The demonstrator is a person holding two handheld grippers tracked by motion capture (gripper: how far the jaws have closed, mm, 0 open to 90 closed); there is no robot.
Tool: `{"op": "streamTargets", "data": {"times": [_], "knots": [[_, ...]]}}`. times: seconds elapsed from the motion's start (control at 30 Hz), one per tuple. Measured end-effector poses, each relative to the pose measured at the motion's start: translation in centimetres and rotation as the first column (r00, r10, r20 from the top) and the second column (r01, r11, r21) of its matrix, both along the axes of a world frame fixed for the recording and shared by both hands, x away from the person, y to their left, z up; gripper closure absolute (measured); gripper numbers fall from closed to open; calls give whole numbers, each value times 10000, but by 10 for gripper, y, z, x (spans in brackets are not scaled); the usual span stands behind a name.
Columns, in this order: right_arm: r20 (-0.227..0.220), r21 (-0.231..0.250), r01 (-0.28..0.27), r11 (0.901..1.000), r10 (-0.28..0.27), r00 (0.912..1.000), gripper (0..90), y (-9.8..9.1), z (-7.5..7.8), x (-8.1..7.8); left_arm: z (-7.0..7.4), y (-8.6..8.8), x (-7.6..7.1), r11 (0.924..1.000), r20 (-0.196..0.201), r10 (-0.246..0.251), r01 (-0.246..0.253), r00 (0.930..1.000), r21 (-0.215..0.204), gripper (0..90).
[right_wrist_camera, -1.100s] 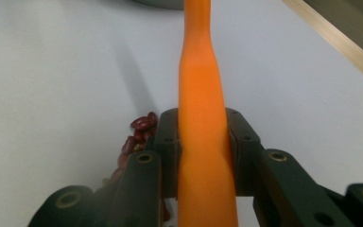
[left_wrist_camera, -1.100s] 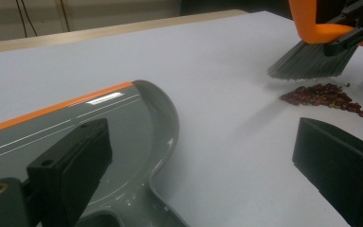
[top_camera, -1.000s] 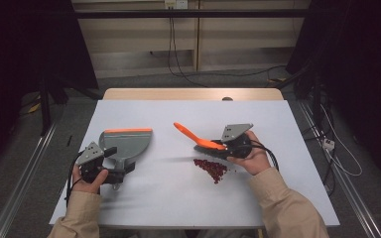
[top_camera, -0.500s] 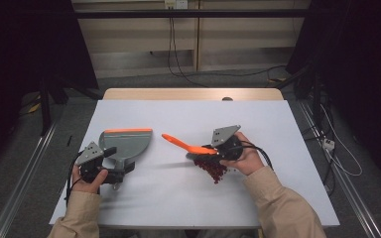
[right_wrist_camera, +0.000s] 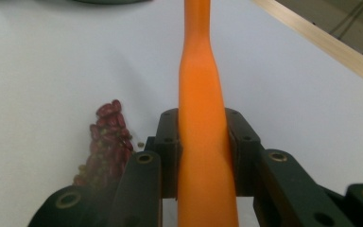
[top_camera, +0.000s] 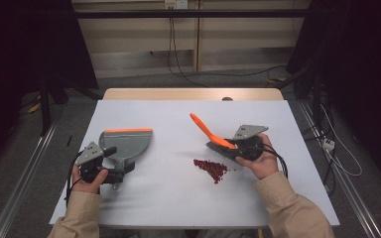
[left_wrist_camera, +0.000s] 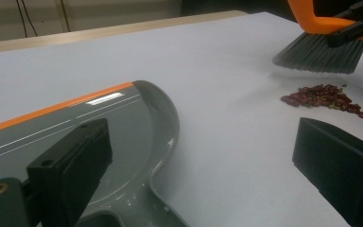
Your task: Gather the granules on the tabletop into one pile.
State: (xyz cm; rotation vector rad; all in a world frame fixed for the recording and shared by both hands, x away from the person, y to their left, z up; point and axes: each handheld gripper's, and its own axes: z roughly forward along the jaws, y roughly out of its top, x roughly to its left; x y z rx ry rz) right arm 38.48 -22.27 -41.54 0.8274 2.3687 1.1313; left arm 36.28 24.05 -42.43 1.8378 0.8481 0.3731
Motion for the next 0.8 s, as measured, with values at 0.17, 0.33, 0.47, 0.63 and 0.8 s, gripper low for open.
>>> {"op": "streamTargets", "data": {"times": [0.17,0.33,0.47,0.63,0.8], "knots": [[-151,425,625,9971,-619,9980,713,2,-13,-10,0,-1,0,10000,-15,-20,20,10000,39,52],[-218,538,865,9948,-854,9961,713,17,-14,-13,0,-2,0,10000,2,-15,15,10000,38,52],[-377,749,1082,9913,-1057,9937,713,28,-14,-12,0,-2,0,10000,-7,-50,50,10000,71,53],[-203,770,1060,9914,-1047,9943,712,36,-14,-8,0,-1,0,10000,1,-15,15,10000,78,53],[-173,1074,1287,9858,-1276,9917,712,31,-11,-8,0,-1,0,10000,0,-40,40,10000,83,52]]}}
